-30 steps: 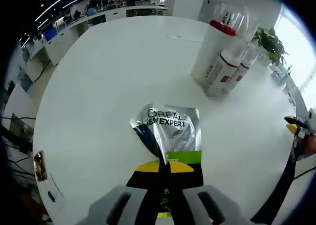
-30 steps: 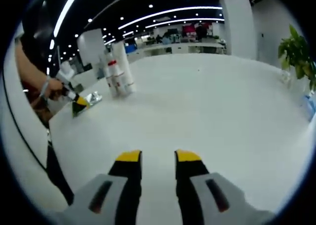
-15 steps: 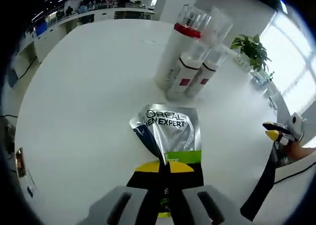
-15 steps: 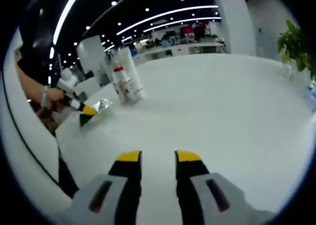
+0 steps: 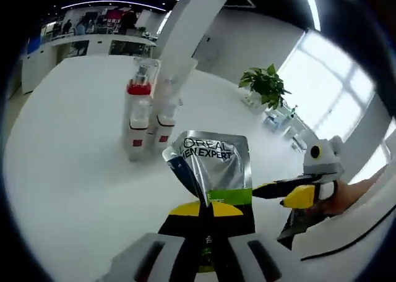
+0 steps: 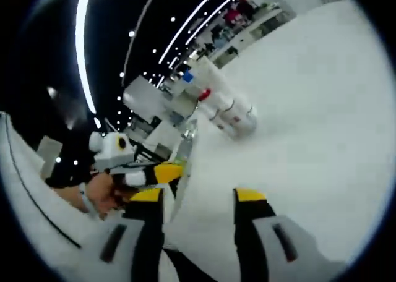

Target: Arrange the skincare products in the storage area until every visible bottle or jar stands upright without overlapping.

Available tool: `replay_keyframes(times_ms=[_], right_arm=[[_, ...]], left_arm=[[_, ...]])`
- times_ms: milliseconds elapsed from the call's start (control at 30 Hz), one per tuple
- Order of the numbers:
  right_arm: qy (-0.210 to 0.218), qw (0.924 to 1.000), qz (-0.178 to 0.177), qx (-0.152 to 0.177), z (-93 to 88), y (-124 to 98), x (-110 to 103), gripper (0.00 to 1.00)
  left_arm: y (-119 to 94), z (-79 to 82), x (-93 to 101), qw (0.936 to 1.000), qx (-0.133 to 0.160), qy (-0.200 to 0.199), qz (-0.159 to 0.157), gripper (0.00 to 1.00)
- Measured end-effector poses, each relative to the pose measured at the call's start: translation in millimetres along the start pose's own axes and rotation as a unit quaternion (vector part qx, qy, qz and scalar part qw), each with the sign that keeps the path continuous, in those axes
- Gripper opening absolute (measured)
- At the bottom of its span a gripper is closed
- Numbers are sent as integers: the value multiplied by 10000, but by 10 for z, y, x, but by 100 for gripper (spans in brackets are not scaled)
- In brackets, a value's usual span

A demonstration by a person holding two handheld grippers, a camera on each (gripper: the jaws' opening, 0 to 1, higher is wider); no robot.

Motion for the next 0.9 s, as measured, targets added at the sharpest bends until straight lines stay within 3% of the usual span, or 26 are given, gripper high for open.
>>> replay_keyframes(times_ms=[167,300,367,567,667,900], right_arm=[[137,9992,181,314,88,184,-251,45],[252,9983,227,479,66,279,-388,32],[288,9973,172,652,38,324,-471,28],[540,9931,209,1018,-64,393,-631,13],[422,9937,86,1031,-164,430,-679,4],[96,9949,-70,999,-288,415,-745,1]], left_arm=[[-152,77,126,9990,242,312,-212,1],[-290,71,158,9982,323,324,-377,2],[-365,89,216,9956,429,623,-549,2],[-554,24,209,9936,455,870,-565,2],[-693,-6,91,9937,486,809,-601,2],[-765,-119,98,9933,387,782,-761,3]])
Point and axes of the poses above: the point that each gripper's makers call its tool centre point, and the gripper's own axes: y roughly forward along the fingers, x roughly to its right, z roughly out of its top, the point moved 5 cm from there along -y, roughly backward along the fingers, and after that the axes turned 1 degree about x, right-handed, at the moved point
